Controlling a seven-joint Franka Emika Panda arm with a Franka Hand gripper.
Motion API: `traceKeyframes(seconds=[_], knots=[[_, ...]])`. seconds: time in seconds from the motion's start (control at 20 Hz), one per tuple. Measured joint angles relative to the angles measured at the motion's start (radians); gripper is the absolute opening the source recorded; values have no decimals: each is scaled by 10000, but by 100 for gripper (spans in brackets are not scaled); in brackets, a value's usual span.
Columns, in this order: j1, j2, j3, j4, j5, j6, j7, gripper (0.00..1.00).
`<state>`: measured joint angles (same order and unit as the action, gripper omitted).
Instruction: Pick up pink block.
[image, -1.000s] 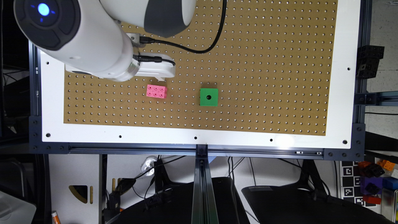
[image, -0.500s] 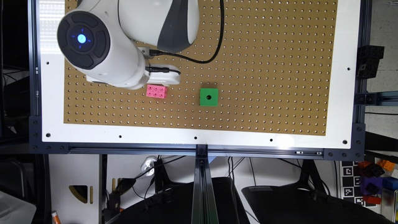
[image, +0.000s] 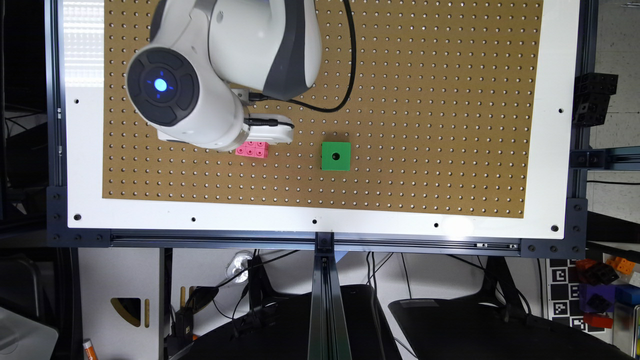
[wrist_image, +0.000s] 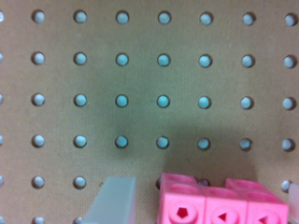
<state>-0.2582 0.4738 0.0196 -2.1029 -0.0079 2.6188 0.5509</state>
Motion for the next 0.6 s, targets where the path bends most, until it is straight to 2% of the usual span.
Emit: traceKeyframes(seconds=[0.35,0.6], knots=[[3,27,103,169,1,-3,15,100],[4,75,125,195,2,0,15,100]])
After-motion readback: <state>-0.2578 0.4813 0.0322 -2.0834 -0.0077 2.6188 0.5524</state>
